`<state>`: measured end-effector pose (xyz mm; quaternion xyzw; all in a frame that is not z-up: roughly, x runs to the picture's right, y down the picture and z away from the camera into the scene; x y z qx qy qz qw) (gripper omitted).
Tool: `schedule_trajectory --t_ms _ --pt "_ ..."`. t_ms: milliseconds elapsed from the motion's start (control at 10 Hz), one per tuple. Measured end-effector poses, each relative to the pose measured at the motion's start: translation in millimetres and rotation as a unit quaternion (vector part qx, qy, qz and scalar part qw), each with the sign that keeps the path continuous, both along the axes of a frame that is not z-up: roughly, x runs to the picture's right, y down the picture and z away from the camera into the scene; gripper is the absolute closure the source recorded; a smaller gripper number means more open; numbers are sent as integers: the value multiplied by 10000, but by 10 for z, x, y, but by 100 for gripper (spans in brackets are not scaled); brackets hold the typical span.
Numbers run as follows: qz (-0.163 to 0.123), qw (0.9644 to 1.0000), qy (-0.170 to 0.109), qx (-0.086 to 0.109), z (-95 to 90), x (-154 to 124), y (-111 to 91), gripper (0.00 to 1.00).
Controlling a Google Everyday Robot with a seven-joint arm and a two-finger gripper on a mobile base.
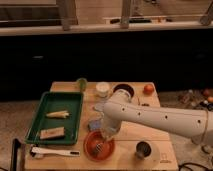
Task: Place fork in red bowl
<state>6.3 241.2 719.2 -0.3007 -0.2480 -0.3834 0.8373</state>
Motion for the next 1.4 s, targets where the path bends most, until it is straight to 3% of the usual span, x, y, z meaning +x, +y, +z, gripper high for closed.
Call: schedule_trajectory --t_ms 1400 --pt "-114 9999 -23 -36 0 -79 -49 20"
